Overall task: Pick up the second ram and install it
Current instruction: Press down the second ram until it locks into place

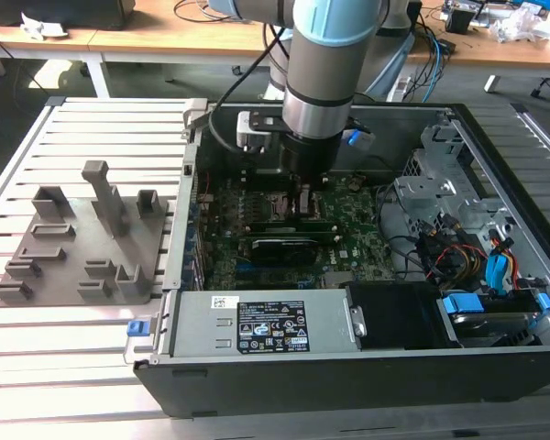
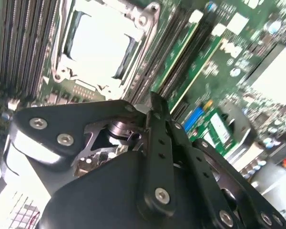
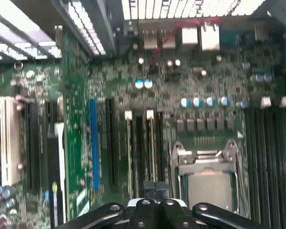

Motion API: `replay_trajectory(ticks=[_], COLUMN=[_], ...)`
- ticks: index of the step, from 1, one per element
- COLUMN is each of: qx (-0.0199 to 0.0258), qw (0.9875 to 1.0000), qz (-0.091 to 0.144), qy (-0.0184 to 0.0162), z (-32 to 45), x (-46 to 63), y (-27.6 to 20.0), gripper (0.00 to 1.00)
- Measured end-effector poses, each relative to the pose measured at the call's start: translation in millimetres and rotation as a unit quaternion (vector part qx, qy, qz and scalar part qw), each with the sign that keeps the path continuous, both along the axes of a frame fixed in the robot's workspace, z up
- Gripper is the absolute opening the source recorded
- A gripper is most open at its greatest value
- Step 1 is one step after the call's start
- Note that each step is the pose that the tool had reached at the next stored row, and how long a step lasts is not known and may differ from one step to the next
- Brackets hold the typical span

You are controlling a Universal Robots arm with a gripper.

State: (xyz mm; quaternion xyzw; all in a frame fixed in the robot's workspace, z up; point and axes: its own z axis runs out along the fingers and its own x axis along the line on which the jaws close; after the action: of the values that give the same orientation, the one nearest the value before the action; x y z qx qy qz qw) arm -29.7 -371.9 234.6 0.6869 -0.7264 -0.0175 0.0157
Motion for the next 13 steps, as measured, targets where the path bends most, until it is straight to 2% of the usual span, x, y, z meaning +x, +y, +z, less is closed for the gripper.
replay_trajectory(ticks=[2,4,5,6,13], qx=[0.0001,0.0001,0.0001,0.0002,0.0002], qw=[1.0000,1.0000,1.0000,1.0000,1.0000], qz=[0.000,0.000,0.000,0.000,0.000], qy=[0.0001,0.0001,0.0001,0.0001,0.0001], z=[5.2,31.3,41.6,48.7,49.9], x=[1.1,1.1,1.1,1.1,1.1], y=[0.1,0.1,0.1,0.1,0.1], gripper=[0.11,0.11,0.11,0.11,0.11])
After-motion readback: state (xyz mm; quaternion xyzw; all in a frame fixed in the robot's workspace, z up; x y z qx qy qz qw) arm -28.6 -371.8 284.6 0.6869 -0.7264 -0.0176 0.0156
